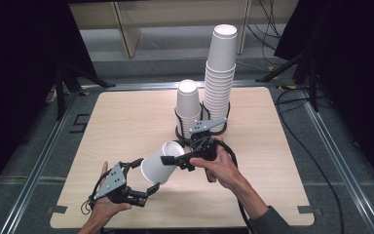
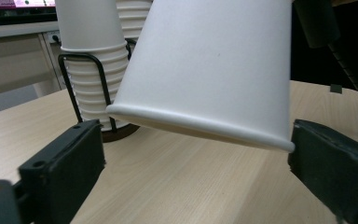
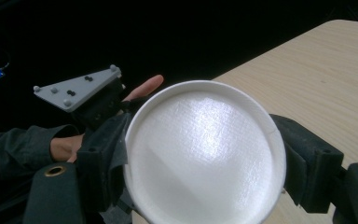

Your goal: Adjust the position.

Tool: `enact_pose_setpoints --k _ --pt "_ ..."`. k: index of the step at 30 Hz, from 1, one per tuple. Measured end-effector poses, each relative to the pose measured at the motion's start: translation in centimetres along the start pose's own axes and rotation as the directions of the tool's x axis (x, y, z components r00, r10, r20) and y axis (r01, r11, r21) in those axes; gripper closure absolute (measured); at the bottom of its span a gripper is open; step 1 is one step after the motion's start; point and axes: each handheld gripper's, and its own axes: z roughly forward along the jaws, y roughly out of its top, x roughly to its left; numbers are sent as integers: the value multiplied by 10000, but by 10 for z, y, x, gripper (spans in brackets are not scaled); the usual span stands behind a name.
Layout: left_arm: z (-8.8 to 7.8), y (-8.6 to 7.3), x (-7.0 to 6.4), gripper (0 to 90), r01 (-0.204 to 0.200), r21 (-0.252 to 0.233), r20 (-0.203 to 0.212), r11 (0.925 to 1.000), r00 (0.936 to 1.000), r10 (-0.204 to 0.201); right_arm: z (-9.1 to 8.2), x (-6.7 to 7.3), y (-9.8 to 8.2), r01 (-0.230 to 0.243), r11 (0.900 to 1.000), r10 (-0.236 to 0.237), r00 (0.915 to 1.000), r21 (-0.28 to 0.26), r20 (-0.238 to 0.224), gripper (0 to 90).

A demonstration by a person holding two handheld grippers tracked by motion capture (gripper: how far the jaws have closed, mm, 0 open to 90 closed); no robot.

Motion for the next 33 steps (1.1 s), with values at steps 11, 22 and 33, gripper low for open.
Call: enact_pose_setpoints --k 11,22,33 --pt "2 0 -2 2 -110 -9 255 9999 9996 110 15 6 -3 -287 9995 296 9973 138 -675 263" --pt "-1 2 0 97 -127 312 435 9994 9990 113 18 3 -5 -480 9985 503 9942 263 -952 254" --pt "-2 3 5 135 -479 1822 647 9821 9972 366 5 5 1 1481 9807 -1558 9864 1280 521 171"
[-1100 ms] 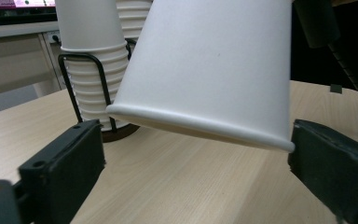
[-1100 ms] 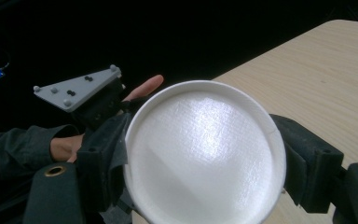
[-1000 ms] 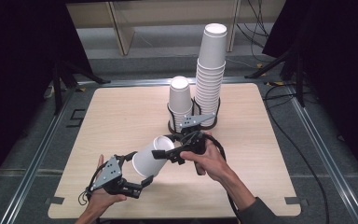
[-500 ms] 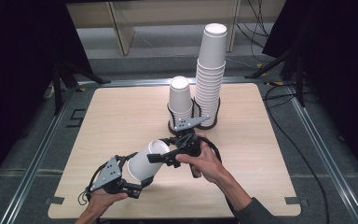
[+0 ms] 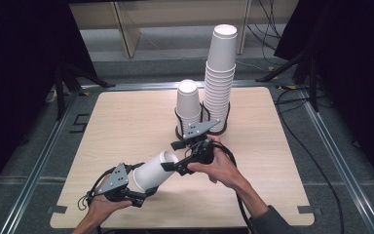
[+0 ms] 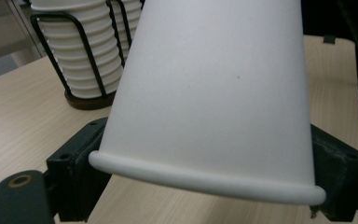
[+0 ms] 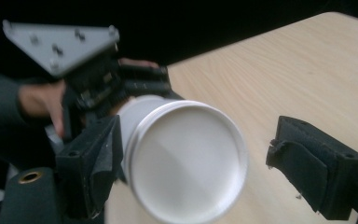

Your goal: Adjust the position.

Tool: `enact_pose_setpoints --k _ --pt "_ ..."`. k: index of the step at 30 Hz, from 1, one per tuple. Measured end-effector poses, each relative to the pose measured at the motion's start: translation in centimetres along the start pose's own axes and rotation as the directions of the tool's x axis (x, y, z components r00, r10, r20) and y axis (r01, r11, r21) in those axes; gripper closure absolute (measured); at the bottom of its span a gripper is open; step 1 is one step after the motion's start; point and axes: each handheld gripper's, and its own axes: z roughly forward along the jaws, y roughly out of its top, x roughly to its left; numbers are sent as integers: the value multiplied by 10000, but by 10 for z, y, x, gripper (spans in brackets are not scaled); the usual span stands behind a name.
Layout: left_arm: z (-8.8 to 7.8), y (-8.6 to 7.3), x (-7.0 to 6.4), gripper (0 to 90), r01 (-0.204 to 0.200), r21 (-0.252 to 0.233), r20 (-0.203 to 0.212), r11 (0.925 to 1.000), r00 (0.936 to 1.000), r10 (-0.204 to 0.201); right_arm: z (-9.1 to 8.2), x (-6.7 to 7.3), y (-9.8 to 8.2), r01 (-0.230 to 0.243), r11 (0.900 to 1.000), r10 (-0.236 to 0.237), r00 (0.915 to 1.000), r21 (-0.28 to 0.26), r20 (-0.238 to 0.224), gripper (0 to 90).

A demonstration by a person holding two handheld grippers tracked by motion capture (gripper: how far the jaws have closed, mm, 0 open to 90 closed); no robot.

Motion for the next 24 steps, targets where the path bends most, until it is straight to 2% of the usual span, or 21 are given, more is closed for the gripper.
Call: enact_pose_setpoints --k 2,3,4,5,6,7,9,10,12,13,14,15,16,17,18,19,20,21,22,23,24 --pt "0 0 -1 135 -347 694 -57 9970 9994 352 -3 6 3 627 9971 -637 9977 427 213 171" --pt "1 -1 -1 136 -325 823 -7 9961 9995 327 -4 12 4 1184 9894 -1216 9920 841 337 170" --pt "1 0 -1 136 -317 1047 61 9940 9995 312 -4 12 4 1184 9894 -1216 9920 841 337 170" --pt "2 0 -2 137 -429 1159 48 9923 9991 427 -2 15 4 1265 9861 -1306 9909 1081 317 166" --pt "2 1 -3 137 -526 1371 82 9892 9986 520 1 19 3 1233 9802 -1262 9920 1548 92 165" --pt "1 3 -4 137 -993 1733 344 9799 9949 948 4 17 2 1774 9703 -1813 9834 1644 87 161" --pt "1 3 -5 137 -999 1753 435 9794 9946 937 9 19 -1 1768 9606 -1828 9831 2145 81 160" --pt "2 3 -5 137 -1053 1749 492 9789 9940 981 12 17 -3 1981 9538 -2030 9792 2256 -15 161" --pt "1 5 -5 137 -1227 1939 620 9733 9917 1127 15 18 -4 1928 9506 -1939 9808 2435 -198 163" --pt "1 5 -5 137 -1274 2016 664 9712 9910 1162 20 19 -7 2319 9353 -2306 9724 2674 -366 164" --pt "1 5 -5 137 -1375 2006 659 9700 9897 1267 23 20 -8 2414 9292 -2380 9701 2798 -466 158" --pt "1 5 -5 137 -1416 2003 732 9694 9889 1293 23 20 -8 2414 9292 -2380 9701 2798 -466 158" --pt "1 5 -5 137 -1445 2035 774 9683 9883 1312 24 23 -9 2089 9284 -2050 9777 3074 -456 158" --pt "1 5 -6 137 -1492 2107 753 9661 9878 1362 27 21 -9 2533 9172 -2481 9671 3075 -567 158" --pt "1 6 -6 137 -1549 2169 812 9638 9868 1404 30 24 -11 2381 9107 -2312 9710 3376 -610 155" --pt "1 6 -8 137 -1617 2295 878 9598 9855 1451 32 23 -11 2665 9020 -2578 9636 3397 -712 157" --pt "1 6 -8 137 -1617 2295 878 9598 9855 1451 33 25 -12 2366 9014 -2279 9714 3626 -673 158" --pt "2 6 -8 137 -1707 2302 940 9581 9838 1527 34 25 -13 2328 8999 -2211 9724 3688 -742 156" --pt "2 5 -9 137 -1636 2307 922 9592 9850 1459 34 25 -13 2328 8999 -2211 9724 3688 -742 156" --pt "2 5 -9 137 -1752 2347 952 9561 9830 1567 36 23 -14 2708 8919 -2564 9625 3623 -883 157" --pt "2 5 -9 135 -1782 2384 1048 9547 9820 1571 39 21 -16 2569 8940 -2302 9663 3672 -1157 151"
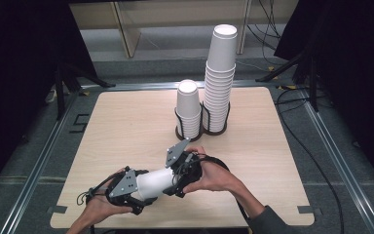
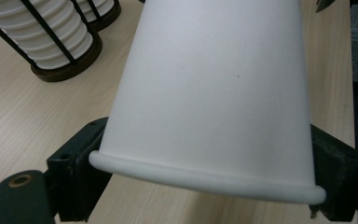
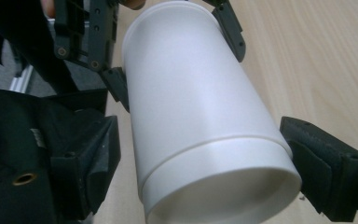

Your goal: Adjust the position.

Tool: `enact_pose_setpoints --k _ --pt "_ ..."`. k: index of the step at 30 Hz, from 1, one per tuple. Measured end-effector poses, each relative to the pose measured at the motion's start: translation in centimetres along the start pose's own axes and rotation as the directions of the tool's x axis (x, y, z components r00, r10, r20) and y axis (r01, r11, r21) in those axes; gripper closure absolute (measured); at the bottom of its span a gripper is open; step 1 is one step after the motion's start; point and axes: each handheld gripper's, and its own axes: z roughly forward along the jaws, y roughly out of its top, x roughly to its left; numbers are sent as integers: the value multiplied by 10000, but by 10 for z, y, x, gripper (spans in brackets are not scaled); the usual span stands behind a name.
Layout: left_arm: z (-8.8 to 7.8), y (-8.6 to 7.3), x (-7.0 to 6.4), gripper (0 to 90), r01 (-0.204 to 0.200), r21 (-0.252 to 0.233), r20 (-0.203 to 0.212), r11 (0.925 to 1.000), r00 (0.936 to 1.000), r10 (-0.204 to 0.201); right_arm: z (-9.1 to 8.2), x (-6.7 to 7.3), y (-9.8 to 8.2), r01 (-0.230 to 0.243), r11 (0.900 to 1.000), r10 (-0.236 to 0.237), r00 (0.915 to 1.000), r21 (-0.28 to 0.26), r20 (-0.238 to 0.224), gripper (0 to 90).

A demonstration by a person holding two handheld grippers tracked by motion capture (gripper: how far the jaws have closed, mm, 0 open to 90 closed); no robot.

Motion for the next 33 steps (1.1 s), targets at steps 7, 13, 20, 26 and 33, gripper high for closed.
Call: enact_pose_setpoints --k 7,13,20,26,33 --pt "2 0 -3 131 -89 -297 167 9995 9998 94 8 -5 -4 -95 9999 101 9981 100 -604 163" --pt "3 0 -4 121 -189 -246 358 9995 9992 197 11 -6 -6 -126 9995 150 9967 303 -803 215" --pt "4 -5 0 75 675 -1408 755 9877 9955 -573 2 -7 -9 -190 9997 174 9929 -120 -1179 237" --pt "-11 -9 14 79 2043 -3032 1136 9308 9775 -1776 -5 -9 -11 -134 9990 98 9963 -418 -857 240" --pt "-23 -15 26 141 3221 -4062 1208 8551 9465 -2992 -28 -20 -21 -1002 9883 969 9947 -1149 -342 240"
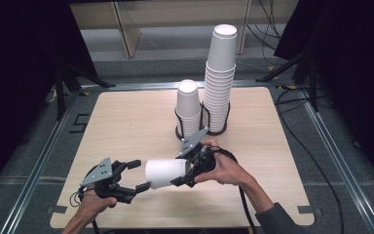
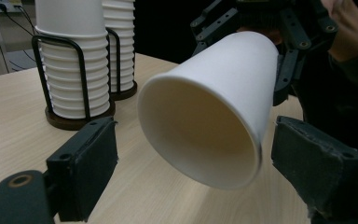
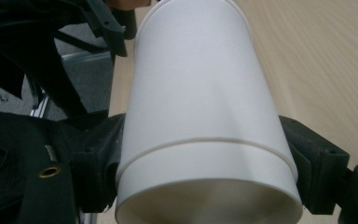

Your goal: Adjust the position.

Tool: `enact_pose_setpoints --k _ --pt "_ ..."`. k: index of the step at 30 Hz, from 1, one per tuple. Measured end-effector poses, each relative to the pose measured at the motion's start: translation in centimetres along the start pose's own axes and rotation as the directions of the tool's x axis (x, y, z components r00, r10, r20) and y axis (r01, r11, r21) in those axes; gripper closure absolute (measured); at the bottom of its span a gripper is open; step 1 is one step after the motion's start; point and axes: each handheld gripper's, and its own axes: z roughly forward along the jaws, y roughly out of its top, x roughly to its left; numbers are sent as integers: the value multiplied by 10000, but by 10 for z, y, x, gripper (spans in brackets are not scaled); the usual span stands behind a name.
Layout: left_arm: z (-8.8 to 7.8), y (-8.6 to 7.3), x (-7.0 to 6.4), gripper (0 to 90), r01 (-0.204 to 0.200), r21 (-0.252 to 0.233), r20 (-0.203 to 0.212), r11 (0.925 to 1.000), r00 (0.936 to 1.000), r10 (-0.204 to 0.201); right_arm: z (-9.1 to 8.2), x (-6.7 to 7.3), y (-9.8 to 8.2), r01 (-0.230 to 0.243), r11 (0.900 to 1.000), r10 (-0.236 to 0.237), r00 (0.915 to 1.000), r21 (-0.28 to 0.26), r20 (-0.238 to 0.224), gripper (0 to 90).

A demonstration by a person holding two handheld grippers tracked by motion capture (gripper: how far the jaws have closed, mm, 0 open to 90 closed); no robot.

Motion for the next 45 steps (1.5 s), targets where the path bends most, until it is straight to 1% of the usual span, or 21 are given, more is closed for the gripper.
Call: enact_pose_setpoints --k 4,5,8,9,11,12,13,15,16,18,19,22,23,30,32,35,36,39,40,42,45 --pt "3 -3 -1 141 339 -265 135 9991 9993 -336 -11 -6 -1 -128 9981 135 9998 -609 112 240" --pt "4 -4 -2 141 408 -250 118 9989 9991 -405 -13 -4 -1 -391 9973 400 9991 -624 128 239" --pt "8 -5 -3 142 657 -88 185 9978 9977 -655 -17 -6 0 -17 9956 28 9999 -935 109 239" --pt "11 -6 -3 142 632 -231 352 9977 9974 -623 -17 -6 0 52 9954 -43 9999 -958 97 239" --pt "12 -6 -6 142 490 27 134 9988 9987 -490 -17 -4 0 29 9950 -37 10000 -996 -78 239" --pt "14 -7 -6 142 422 -147 224 9990 9989 -419 -16 -3 0 -60 9948 40 9998 -1013 -200 239" --pt "15 -7 -7 142 370 -154 230 9992 9991 -366 -14 -3 1 239 9940 -273 9991 -1065 -314 239" --pt "15 -7 -9 127 240 -118 148 9996 9996 -238 -12 -2 2 339 9939 -384 9984 -1048 -417 239" --pt "14 -6 -10 126 57 141 -3 9999 10000 -57 -11 -1 2 343 9941 -392 9981 -1024 -468 239" --pt "15 -6 -12 121 -83 -99 120 9999 9999 84 -9 -1 3 425 9939 -476 9977 -1020 -482 239" --pt "14 -5 -13 72 -271 117 -10 9996 9996 271 -7 2 3 300 9945 -365 9973 -1000 -638 239" --pt "17 -5 -15 0 -232 6 -175 9997 9996 232 -3 4 5 571 9934 -643 9955 -996 -700 239" --pt "19 -6 -15 0 -248 -204 10 9995 9997 248 -3 4 5 571 9934 -643 9955 -996 -700 239" --pt "21 -5 -18 0 -565 -43 166 9984 9983 565 5 7 8 559 9942 -660 9916 -914 -1108 239" --pt "23 -6 -17 0 -442 -402 483 9982 9978 461 6 7 8 584 9939 -692 9908 -936 -1162 239" --pt "20 -4 -17 1 -482 -436 722 9979 9961 512 9 9 9 707 9925 -833 9883 -996 -1279 238" --pt "20 -4 -18 24 -327 -484 751 9983 9965 363 10 12 9 377 9956 -491 9897 -860 -1348 239" --pt "19 -3 -18 31 -287 -527 834 9982 9960 330 11 12 9 402 9958 -510 9895 -821 -1350 239" --pt "20 -3 -18 33 -355 -624 883 9974 9953 409 11 10 9 529 9945 -654 9879 -909 -1405 239" --pt "18 -1 -17 45 -541 -366 792 9979 9952 569 12 8 8 634 9931 -775 9862 -989 -1460 240" --pt "16 -1 -15 91 -429 -459 988 9980 9940 473 9 7 6 810 9904 -947 9880 -1123 -1223 231"
